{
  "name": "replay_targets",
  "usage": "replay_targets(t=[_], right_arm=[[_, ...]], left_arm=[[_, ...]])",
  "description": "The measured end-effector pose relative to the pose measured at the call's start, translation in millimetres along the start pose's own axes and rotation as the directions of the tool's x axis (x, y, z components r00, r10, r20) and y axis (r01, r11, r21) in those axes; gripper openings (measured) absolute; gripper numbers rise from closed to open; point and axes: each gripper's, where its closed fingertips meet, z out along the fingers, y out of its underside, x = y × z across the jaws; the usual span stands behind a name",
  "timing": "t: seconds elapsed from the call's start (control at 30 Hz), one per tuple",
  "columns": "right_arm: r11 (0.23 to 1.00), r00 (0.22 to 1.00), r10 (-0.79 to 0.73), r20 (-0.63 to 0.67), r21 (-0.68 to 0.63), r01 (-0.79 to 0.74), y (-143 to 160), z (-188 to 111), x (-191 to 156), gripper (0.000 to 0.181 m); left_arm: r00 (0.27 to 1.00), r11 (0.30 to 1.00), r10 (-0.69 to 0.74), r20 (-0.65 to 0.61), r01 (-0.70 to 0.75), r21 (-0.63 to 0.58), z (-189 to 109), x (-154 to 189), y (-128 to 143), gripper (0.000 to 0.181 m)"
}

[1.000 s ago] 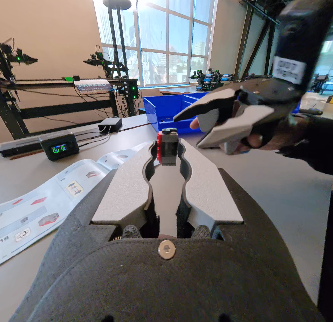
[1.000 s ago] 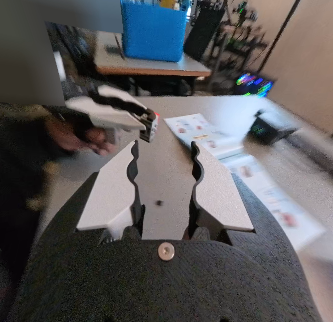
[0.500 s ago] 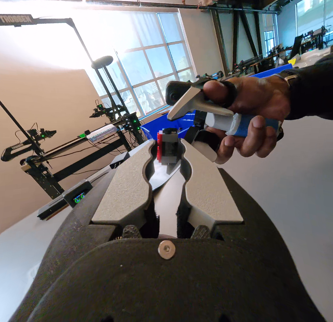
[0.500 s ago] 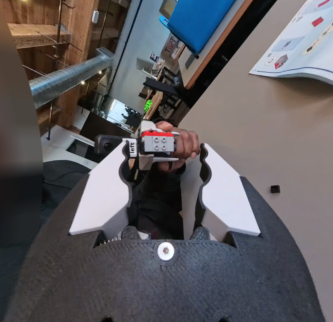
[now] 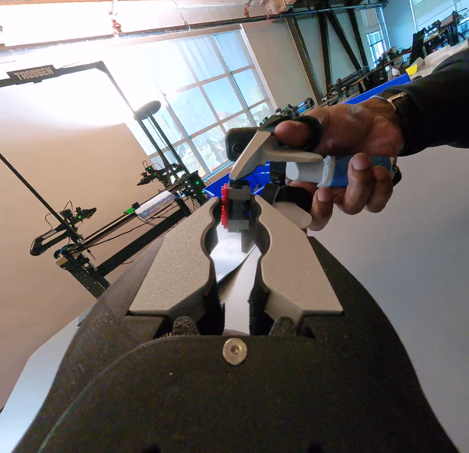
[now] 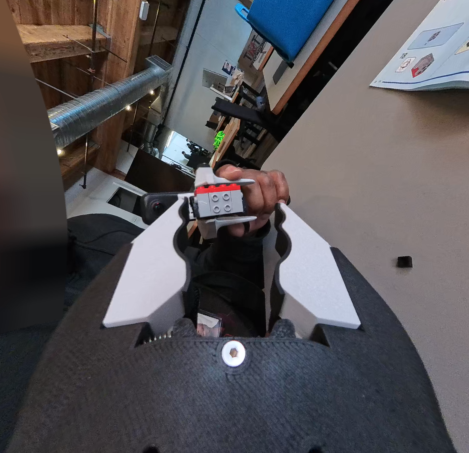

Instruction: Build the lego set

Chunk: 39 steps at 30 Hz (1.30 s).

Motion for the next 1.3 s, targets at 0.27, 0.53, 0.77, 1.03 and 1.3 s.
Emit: replay_targets(t=[0.27, 0.53, 0.77, 1.03, 1.3], right_arm=[[0.998, 0.996, -0.061, 0.058, 0.03, 0.059, 2, -1, -15, 0.041], [0.995, 0.995, -0.083, 0.053, 0.061, 0.08, 3, 3, -17, 0.04], [0.993, 0.994, -0.102, 0.049, 0.066, 0.099, 6, 5, -20, 0.039], [0.993, 0.994, -0.108, 0.032, 0.06, 0.106, 8, 5, -20, 0.039], [0.983, 0.993, -0.109, -0.048, 0.141, 0.115, -10, 2, -6, 0.074]], left_arm=[[0.999, 0.999, 0.049, -0.001, -0.049, 0.005, 0, 4, -3, 0.022], [0.998, 0.998, 0.066, 0.016, -0.067, 0.002, 1, 3, -5, 0.022], [0.998, 0.998, 0.066, 0.021, -0.066, 0.01, 0, 2, -6, 0.022], [0.997, 0.997, 0.074, 0.02, -0.074, 0.002, 0, 3, -5, 0.021], [0.985, 0.985, -0.172, 0.028, 0.172, -0.007, 8, -6, 6, 0.023]])
